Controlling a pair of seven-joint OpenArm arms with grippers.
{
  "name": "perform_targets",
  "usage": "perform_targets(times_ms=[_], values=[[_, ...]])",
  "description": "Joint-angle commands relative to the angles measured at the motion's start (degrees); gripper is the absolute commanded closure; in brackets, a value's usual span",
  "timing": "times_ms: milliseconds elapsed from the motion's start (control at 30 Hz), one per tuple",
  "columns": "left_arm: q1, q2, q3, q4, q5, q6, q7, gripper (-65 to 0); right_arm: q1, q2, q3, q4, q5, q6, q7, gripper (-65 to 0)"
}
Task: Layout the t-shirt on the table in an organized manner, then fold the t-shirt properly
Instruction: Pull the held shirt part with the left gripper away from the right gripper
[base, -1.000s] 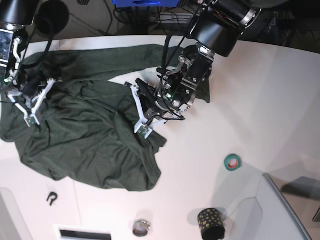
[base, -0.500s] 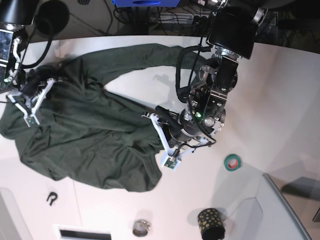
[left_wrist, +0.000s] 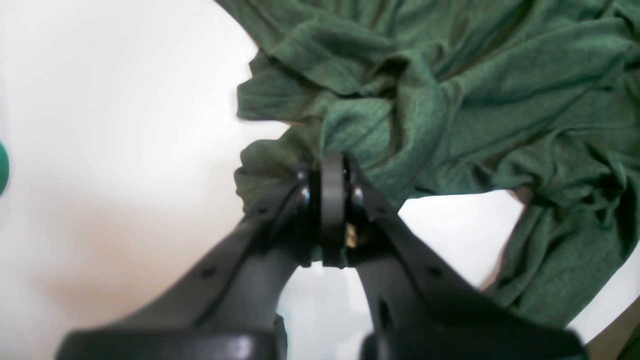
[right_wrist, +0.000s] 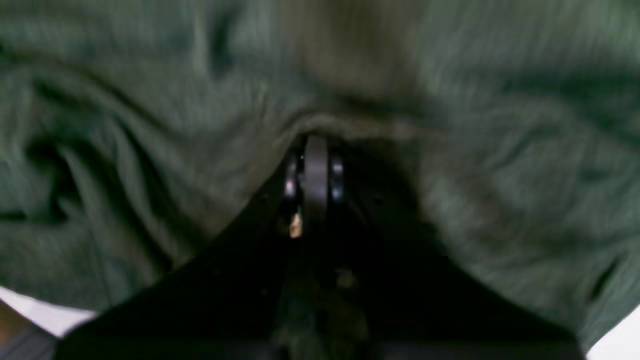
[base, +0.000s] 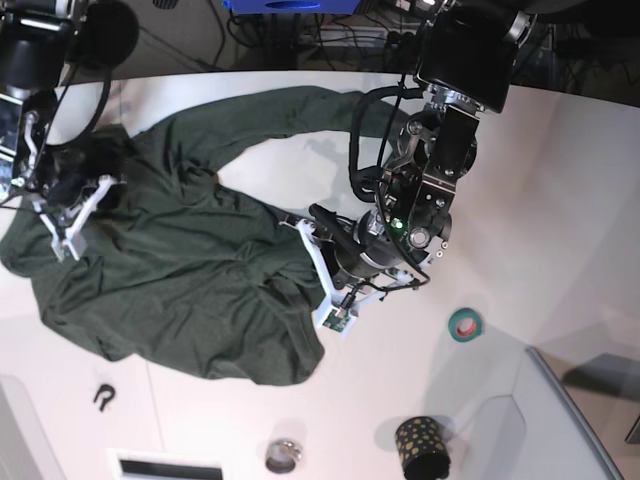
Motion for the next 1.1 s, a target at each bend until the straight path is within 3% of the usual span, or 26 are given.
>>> perform_targets(times_ms=[0, 167, 333, 433, 700, 867, 1067], values=[[-1.2, 0.3, -0.7, 1.1, -0.1, -0.1, -1.1, 0.0, -0.5, 0.7, 0.1, -1.3, -2.3, -0.8, -1.1, 0.0], [-0.3, 0.3, -6.2, 1.5, -0.1, -0.1, -1.2, 0.0, -0.9, 2.1, 0.5, -3.5, -2.3, -1.0, -1.0, 0.0], [0.0, 0.2, -10.0, 1.5, -0.1, -0.1, -1.1, 0.0, -1.0, 3.7, 0.0, -3.9, -2.3, -6.8, 1.0, 0.0], [0.2, 0.2, -13.3, 2.7, -0.2, -0.3, -1.1, 0.0, -1.0, 4.1, 0.0, -4.0, -2.3, -7.8, 1.0, 0.0], [1.3, -0.1, -16.0, 4.2, 0.3, -0.4, -1.0, 0.0, -0.7, 4.4, 0.4, -6.3, -2.3, -7.8, 1.3, 0.0], [3.9, -2.6, -16.2, 3.6, 0.3, -0.4, -1.4, 0.0, -0.7, 6.9, 0.1, -6.2, -2.3, -7.8, 1.3, 0.0], [6.1, -1.8, -26.3, 1.5, 0.4, -0.4, -1.5, 0.0, -0.5, 7.8, 0.0, -5.8, -2.3, -7.8, 1.2, 0.0]])
